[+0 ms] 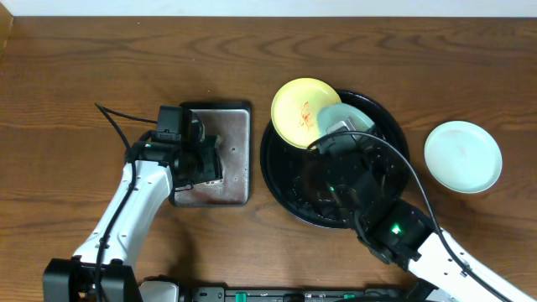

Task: Clean dirty plates on tray and stack at the side
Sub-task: 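Lift the mint plate with the right gripper and stack it on the right plate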

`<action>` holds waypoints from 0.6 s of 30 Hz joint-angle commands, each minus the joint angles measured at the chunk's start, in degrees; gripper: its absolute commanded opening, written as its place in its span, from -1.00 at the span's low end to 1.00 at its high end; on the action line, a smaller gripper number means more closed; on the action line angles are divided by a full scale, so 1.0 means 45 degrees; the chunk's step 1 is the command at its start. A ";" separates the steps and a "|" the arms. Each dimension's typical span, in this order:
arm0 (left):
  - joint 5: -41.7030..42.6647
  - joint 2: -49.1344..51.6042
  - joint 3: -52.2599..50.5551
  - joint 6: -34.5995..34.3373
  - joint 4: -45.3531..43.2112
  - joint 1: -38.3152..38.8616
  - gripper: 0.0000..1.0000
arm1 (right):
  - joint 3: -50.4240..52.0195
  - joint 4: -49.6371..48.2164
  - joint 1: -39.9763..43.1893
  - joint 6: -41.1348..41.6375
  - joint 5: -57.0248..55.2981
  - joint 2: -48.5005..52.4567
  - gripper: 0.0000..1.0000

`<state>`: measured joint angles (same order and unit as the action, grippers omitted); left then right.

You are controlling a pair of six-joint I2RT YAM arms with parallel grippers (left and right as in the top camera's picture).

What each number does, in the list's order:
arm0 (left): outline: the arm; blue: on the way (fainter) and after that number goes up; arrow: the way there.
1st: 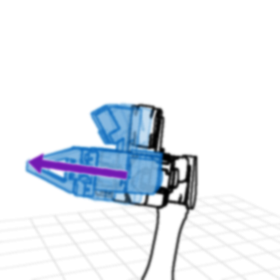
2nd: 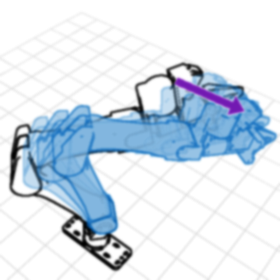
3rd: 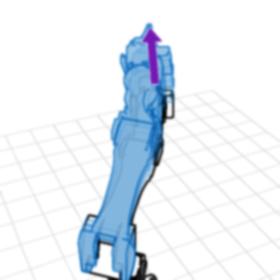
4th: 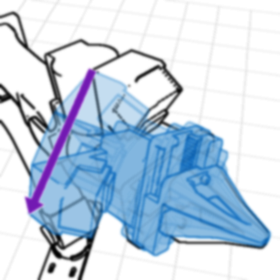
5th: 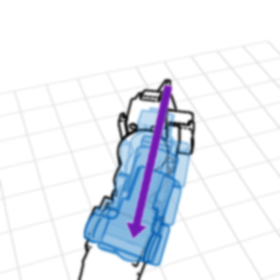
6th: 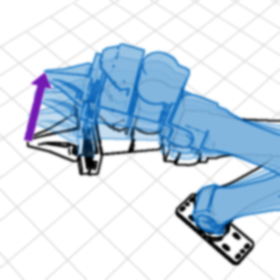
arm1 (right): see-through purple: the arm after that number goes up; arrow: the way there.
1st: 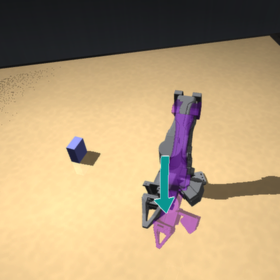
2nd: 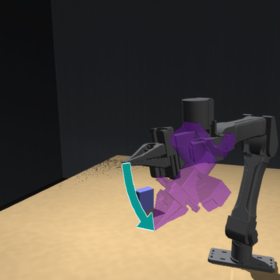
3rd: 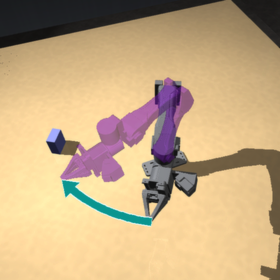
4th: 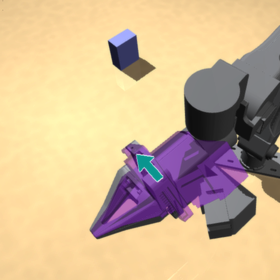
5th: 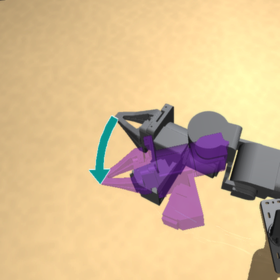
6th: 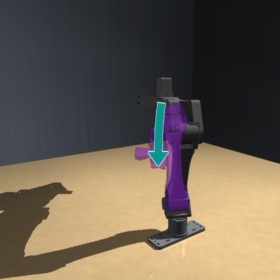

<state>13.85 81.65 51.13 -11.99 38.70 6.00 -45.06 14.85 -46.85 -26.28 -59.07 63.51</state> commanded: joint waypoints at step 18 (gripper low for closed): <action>0.0112 0.0005 -0.0073 -0.0068 0.0019 -0.0044 0.29 | -0.0277 0.2370 0.8335 1.1162 0.8296 0.1287 -0.98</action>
<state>13.85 81.65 51.13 -12.01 38.70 6.00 -45.28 25.63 -19.33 8.91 -37.54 69.14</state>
